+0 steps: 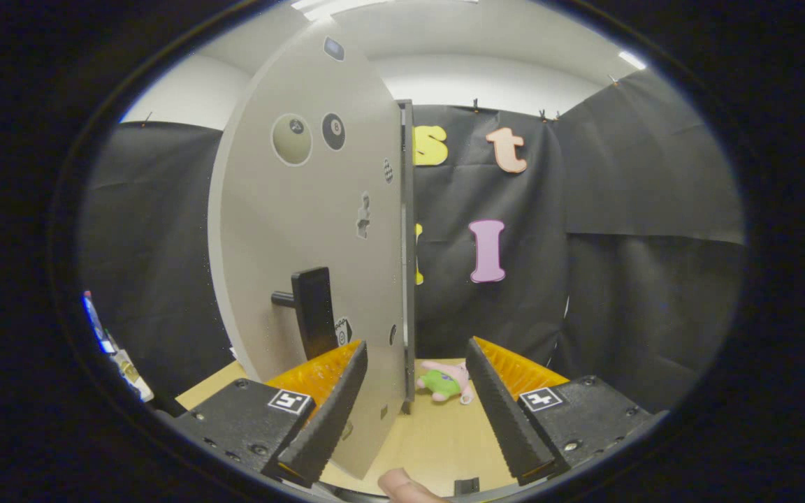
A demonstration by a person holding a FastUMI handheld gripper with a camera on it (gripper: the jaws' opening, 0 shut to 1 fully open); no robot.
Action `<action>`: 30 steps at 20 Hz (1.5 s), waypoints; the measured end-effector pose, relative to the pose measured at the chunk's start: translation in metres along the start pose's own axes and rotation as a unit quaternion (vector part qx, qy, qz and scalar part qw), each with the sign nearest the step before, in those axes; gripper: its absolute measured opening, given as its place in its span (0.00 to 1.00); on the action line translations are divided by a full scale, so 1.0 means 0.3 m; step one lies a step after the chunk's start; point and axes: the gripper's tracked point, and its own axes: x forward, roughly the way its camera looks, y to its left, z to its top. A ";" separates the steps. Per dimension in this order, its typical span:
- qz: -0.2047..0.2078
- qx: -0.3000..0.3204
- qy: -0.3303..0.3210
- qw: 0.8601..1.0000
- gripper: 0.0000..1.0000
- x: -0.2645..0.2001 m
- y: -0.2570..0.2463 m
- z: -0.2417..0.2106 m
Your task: Open the shoe cabinet door, grab the shoes and put them into the shoe cabinet, then close the shoe cabinet door.
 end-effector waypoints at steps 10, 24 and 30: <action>-0.004 0.019 0.013 1.000 0.94 0.134 0.240 -0.014; 0.025 0.030 0.036 0.999 0.94 0.334 0.691 -0.115; 0.024 0.021 0.009 0.999 0.94 0.249 0.738 -0.115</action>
